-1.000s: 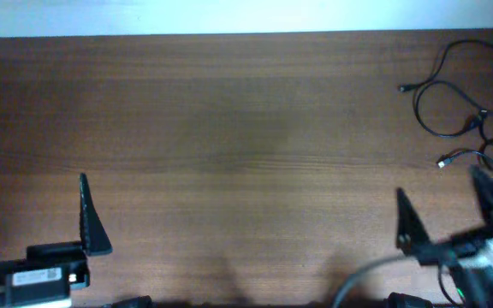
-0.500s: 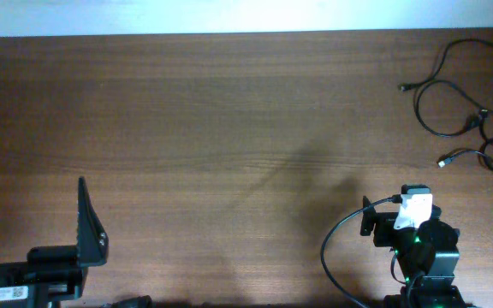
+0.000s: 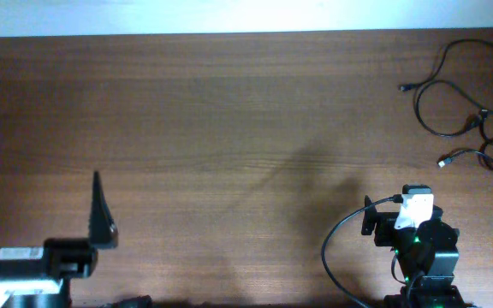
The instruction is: Untangle cables
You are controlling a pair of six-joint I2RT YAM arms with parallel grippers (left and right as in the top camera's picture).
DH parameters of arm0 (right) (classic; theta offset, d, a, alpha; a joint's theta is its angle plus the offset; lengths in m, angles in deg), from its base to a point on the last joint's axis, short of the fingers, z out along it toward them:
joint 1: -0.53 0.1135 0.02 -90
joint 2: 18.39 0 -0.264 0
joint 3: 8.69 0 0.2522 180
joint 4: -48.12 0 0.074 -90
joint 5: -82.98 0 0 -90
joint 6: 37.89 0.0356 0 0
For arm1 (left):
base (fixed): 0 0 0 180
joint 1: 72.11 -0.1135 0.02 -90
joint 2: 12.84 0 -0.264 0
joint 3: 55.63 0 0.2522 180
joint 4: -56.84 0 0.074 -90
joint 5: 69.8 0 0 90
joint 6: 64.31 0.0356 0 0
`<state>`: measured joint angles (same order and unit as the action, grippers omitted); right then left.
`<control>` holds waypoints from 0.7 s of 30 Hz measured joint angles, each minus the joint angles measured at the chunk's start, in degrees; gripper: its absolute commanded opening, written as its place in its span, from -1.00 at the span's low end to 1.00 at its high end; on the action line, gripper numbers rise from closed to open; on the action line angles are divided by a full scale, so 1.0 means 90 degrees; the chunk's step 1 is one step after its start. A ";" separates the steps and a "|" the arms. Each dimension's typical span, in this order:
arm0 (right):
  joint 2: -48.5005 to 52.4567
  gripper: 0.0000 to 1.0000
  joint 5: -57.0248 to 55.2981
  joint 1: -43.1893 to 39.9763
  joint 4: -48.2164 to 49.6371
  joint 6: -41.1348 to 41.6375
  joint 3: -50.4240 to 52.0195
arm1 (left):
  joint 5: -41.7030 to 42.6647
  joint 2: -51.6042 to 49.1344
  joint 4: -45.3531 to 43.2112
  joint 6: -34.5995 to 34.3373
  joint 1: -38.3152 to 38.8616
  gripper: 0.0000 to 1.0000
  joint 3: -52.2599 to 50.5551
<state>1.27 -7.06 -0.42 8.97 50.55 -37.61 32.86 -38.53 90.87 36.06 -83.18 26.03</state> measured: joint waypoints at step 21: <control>-0.0010 0.97 -0.0019 0.0005 -0.0010 0.0002 0.0022 | 0.0131 0.2783 -0.2880 -0.0041 0.0687 0.98 -0.7480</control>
<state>1.19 -7.23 -0.38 8.89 50.57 -37.41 34.04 -13.48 64.95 35.69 -77.00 -41.29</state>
